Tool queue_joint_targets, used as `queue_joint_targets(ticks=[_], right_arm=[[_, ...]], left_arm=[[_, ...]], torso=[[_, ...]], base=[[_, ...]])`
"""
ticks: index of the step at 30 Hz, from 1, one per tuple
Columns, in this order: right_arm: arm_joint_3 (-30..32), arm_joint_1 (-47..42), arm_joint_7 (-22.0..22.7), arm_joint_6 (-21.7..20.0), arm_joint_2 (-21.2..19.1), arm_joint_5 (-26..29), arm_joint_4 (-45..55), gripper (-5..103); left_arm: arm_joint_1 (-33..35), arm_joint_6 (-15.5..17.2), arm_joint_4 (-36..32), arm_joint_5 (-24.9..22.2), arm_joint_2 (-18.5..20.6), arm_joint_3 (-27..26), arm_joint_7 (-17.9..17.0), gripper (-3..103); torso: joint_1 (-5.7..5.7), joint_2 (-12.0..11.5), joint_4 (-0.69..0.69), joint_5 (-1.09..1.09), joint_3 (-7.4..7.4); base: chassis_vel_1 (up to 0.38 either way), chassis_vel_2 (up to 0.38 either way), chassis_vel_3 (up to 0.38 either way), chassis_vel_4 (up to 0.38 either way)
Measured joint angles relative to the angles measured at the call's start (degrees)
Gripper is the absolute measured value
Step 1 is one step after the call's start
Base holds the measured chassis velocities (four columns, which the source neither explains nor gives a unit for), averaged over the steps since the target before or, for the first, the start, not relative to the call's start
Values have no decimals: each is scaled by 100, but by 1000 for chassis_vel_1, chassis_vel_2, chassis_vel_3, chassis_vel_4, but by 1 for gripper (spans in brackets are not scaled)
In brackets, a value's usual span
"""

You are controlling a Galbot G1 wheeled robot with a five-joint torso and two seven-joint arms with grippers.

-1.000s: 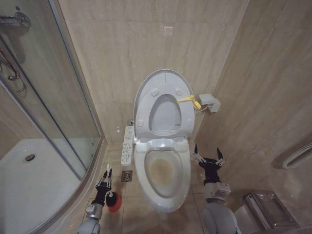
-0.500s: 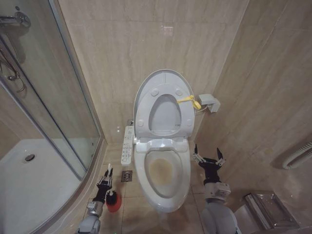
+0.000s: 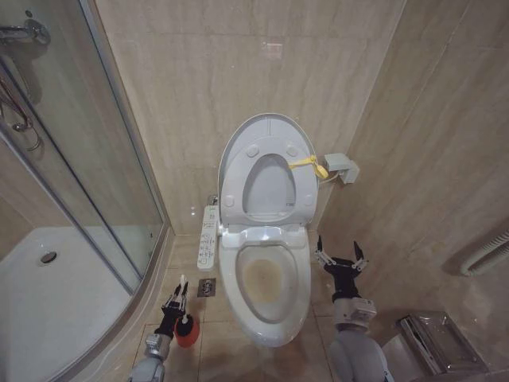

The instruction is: Open the toilet lid, clean the toilet bowl with a toilet brush, close the toilet lid, and flush.

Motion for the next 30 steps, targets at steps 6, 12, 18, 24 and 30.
queue_joint_targets(ticks=[6,12,18,24,30], right_arm=[[0,0,0,0,0,0,0,100],[0,0,0,0,0,0,0,100],[0,0,0,0,0,0,0,100],[0,0,0,0,0,0,0,100],[0,0,0,0,0,0,0,100]], left_arm=[[-19,-3,182,163,-47,-30,26,19],[97,14,-84,201,-16,-28,-125,16],[242,20,-308,286,60,-42,-214,16],[611,28,-781,381,122,-109,-452,40],[1249,38,-1651,613,264,-255,-882,68]], torso=[[0,0,-1,0,0],[0,0,0,0,0],[0,0,0,0,0],[0,-1,-1,0,0],[0,-1,0,0,0]], base=[[0,0,0,0],[0,0,0,0],[0,0,0,0],[0,0,0,0],[0,0,0,0]])
